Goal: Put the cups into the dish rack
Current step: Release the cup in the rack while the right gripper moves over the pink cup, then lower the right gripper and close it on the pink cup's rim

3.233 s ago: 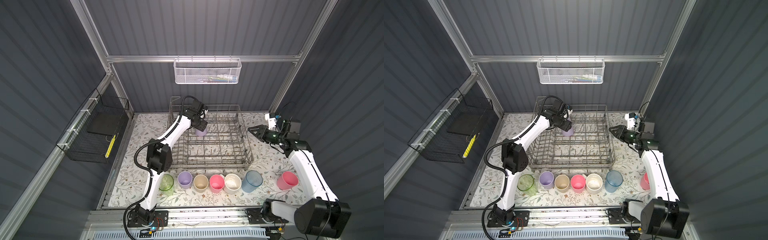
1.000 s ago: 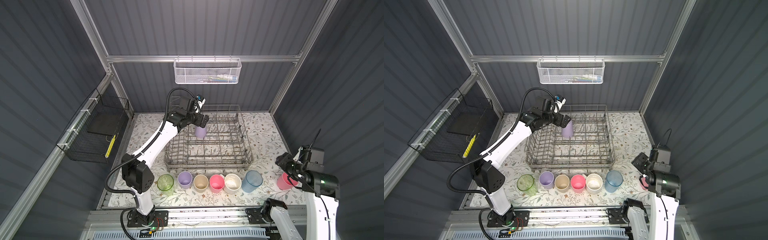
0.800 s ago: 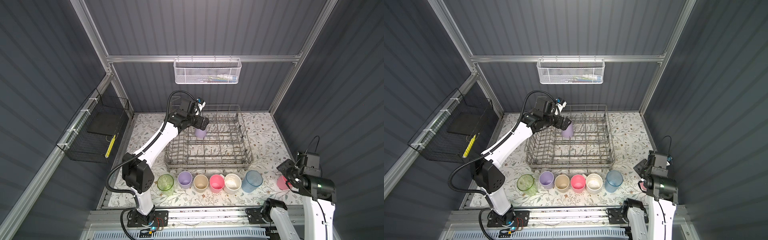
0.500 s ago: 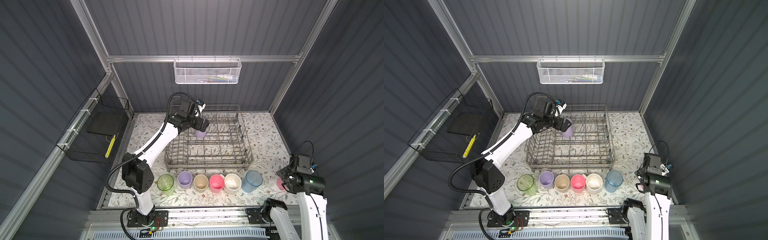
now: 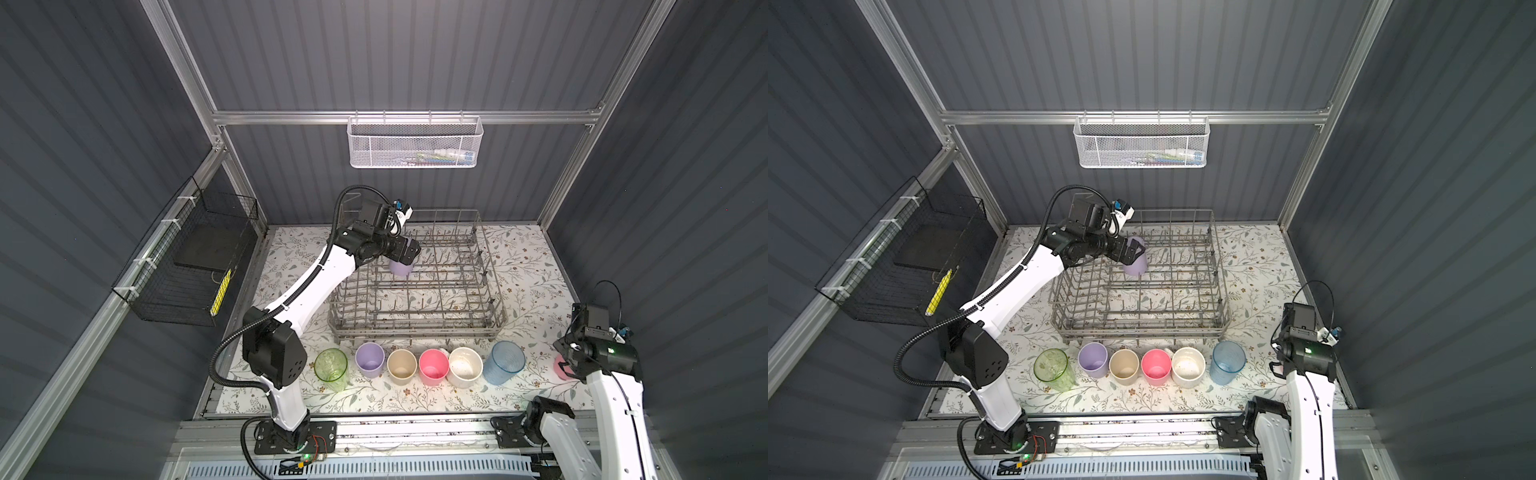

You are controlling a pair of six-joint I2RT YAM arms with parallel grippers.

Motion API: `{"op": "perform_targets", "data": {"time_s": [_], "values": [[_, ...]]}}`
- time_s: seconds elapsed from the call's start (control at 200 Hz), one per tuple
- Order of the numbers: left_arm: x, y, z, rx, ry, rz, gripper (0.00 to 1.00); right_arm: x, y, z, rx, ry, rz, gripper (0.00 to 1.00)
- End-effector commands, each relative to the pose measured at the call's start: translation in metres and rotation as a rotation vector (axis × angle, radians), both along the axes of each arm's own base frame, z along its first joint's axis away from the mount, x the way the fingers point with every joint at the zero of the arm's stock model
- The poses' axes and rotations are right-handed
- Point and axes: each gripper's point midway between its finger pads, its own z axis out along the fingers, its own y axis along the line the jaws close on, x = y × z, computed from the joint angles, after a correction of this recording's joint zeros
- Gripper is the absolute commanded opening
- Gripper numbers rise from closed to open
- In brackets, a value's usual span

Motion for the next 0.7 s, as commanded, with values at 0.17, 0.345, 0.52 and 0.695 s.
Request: {"op": "perform_targets", "data": {"time_s": [0.17,0.345,0.52,0.695], "values": [[-0.005,0.002,0.031,-0.046,-0.030,-0.012,1.00,0.022,-0.010,-0.007,-0.028,0.024,0.038,0.62],[-0.005,0.001,0.030,-0.042,-0.033,-0.020,1.00,0.033,-0.013,-0.016,-0.013,0.055,0.047,0.61],[-0.003,-0.002,0.025,-0.039,-0.024,-0.030,1.00,0.044,-0.014,-0.027,0.005,0.070,0.066,0.61],[-0.003,-0.004,0.023,-0.044,-0.016,-0.036,1.00,0.051,-0.016,-0.037,0.026,0.093,0.074,0.59]]}}
